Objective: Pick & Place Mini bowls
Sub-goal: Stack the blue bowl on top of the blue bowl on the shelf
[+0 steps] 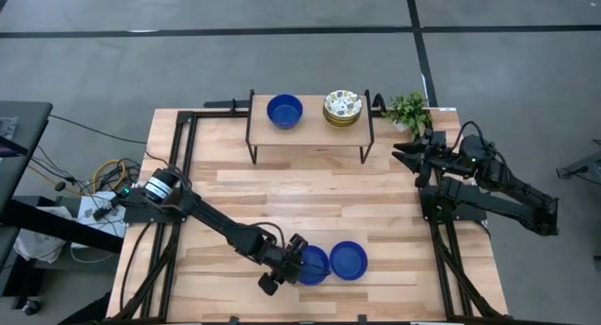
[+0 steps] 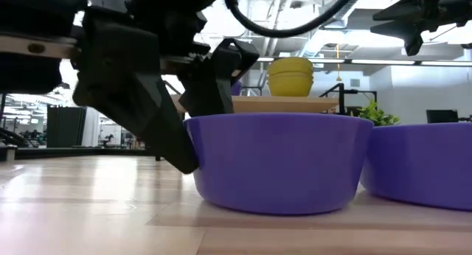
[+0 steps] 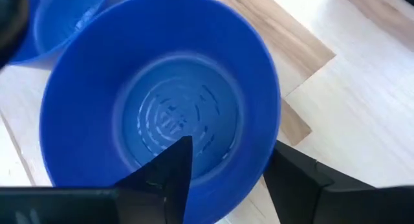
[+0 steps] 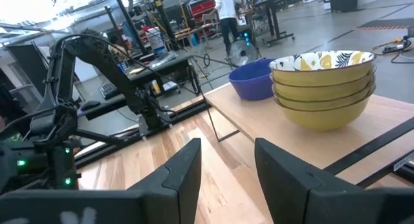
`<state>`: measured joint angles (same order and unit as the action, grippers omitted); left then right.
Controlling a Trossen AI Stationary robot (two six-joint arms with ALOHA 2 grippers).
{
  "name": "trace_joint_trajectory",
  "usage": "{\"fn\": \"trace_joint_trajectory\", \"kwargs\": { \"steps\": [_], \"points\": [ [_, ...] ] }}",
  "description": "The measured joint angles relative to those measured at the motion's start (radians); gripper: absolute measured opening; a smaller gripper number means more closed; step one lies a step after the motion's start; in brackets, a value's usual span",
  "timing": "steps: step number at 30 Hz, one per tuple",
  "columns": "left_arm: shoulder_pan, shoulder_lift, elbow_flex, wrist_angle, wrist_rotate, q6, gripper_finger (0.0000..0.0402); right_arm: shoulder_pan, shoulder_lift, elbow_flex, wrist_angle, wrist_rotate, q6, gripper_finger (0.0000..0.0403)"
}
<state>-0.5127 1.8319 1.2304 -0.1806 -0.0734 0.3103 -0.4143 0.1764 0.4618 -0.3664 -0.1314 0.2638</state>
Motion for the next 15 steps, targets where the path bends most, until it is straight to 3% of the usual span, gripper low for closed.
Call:
{"fn": "trace_joint_trajectory", "kwargs": {
  "steps": [10,15],
  "points": [
    [0.000,0.030,0.001,0.011,0.058,0.000,0.0098,0.000,0.000,0.000,0.000,0.000,0.000,0.0134],
    [-0.001,0.033,0.000,0.010,0.060,-0.006,0.0038,0.000,0.000,0.000,0.000,-0.001,0.000,0.0133]
  ]
}}
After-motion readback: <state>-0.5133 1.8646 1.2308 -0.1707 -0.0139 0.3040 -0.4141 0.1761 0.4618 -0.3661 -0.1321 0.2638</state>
